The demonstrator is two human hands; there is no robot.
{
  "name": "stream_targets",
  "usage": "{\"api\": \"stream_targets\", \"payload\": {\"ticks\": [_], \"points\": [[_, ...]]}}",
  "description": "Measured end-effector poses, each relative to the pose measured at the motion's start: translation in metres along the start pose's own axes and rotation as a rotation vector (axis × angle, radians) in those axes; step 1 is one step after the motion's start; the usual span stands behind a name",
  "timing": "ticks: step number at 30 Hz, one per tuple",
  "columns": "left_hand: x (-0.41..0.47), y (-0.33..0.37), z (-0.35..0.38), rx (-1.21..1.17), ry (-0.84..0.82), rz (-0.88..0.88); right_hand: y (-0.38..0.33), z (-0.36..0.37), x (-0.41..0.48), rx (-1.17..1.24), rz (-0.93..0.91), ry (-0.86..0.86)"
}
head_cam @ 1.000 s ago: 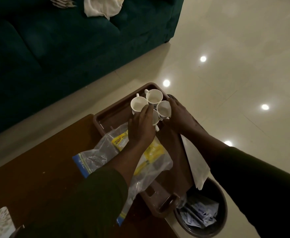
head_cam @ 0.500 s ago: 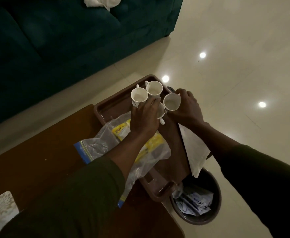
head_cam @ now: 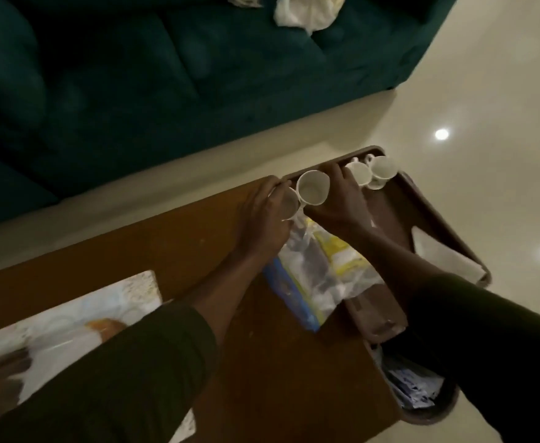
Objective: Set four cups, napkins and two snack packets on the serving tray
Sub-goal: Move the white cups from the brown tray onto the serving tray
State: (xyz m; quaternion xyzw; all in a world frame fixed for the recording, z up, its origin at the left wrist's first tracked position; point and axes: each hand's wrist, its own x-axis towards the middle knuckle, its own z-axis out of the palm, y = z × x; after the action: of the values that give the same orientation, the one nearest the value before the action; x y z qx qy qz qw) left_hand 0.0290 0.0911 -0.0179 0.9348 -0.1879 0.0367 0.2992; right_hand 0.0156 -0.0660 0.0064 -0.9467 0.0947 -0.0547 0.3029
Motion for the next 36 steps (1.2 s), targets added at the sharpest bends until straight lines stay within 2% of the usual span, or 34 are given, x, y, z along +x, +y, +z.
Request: {"api": "stream_targets", "payload": {"ticks": [9, 15, 19, 25, 32, 36], "points": [[-0.129, -0.125, -0.128, 0.076, 0.04, -0.278, -0.156, 0.117, -0.059, 0.037, -0.213, -0.235], [-0.216, -0.186, -0.199, 0.123, 0.107, -0.369, -0.246, 0.173, -0.112, 0.041, -0.282, -0.359], [-0.265, -0.229, -0.23, 0.185, 0.064, -0.471, -0.293, 0.207, -0.147, 0.053, -0.333, -0.454], [-0.326, -0.266, -0.232, 0.185, -0.041, -0.601, -0.302, 0.251, -0.202, -0.045, -0.271, -0.615], [-0.358, -0.285, -0.22, 0.18, -0.083, -0.597, -0.292, 0.271, -0.233, -0.199, -0.323, -0.535], [-0.363, -0.286, -0.219, 0.207, -0.122, -0.586, -0.289, 0.271, -0.236, -0.224, -0.337, -0.56]]}}
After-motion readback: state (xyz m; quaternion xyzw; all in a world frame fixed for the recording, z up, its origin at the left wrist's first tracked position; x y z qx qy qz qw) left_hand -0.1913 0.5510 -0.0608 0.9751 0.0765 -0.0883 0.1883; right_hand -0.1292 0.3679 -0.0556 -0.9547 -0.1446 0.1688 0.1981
